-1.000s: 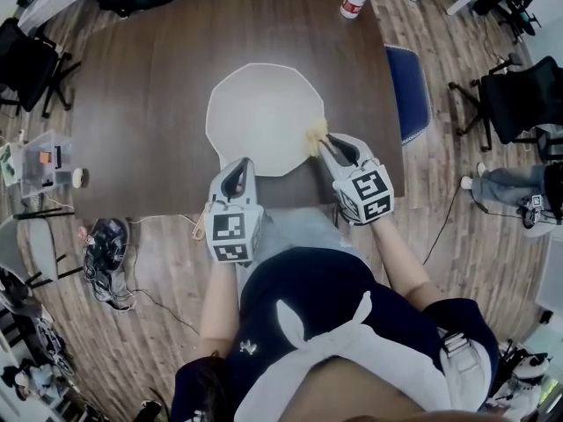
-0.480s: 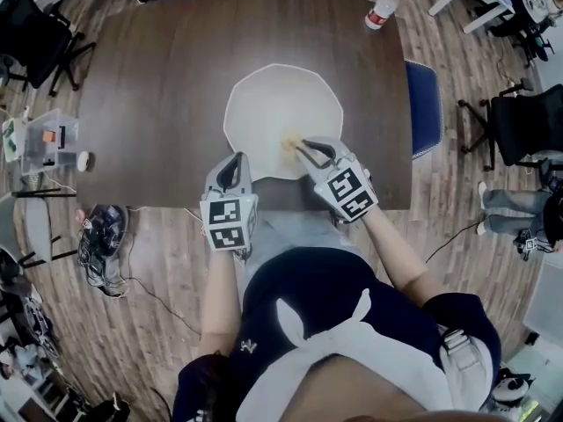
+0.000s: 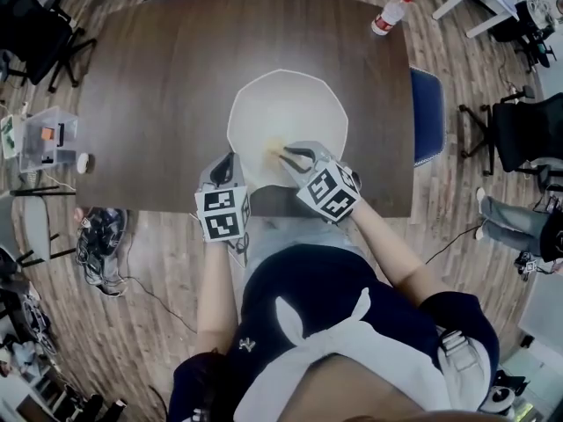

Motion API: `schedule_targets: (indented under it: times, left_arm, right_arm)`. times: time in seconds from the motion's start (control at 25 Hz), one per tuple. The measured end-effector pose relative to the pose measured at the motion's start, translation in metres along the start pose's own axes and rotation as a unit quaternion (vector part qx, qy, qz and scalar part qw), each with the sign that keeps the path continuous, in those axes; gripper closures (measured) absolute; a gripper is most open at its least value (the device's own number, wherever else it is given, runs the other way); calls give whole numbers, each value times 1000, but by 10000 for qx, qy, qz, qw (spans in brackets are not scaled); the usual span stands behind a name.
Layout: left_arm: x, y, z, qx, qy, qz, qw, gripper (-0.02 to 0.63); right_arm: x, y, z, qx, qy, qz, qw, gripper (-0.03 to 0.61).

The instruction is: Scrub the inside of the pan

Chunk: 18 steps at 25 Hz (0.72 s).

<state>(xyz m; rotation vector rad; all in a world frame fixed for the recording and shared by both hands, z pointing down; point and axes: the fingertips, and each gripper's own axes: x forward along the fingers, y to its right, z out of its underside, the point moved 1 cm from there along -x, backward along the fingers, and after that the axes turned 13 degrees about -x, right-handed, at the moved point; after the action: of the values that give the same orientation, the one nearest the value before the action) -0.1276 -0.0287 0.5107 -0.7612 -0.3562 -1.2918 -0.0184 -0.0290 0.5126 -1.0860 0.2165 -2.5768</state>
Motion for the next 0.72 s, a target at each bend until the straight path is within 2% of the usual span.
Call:
schedule_targets:
  times: [0.2,0.32,0.44,0.56,0.64,0.72]
  left_arm:
    - [13,-4,5,-131,-293,167,9993,614]
    - [17,-9,9,-103,-407,138,9990,614]
    - [22,-7,15,-86,-581,185,9981,614]
    - [27,-6,21,-290,-791,288,9960,614]
    - [33,-8,25,-341,-948,339,9943,557]
    - [38,-9,29,-311,-1085,385,9929,529]
  right_arm:
    - [16,-14,1,129,6,-578,9982,514]
    - [23,-20,1,144,26,-857,9962,512]
    - [28,-21,6,262,-31,-1026,9944,512]
    - [34,-22,10,336,-51,-1083,9935,512]
    - [38,-21,11,333,-74,-1105,9933,512]
    - [42,-20,11,326,-106,-1145,9928,512]
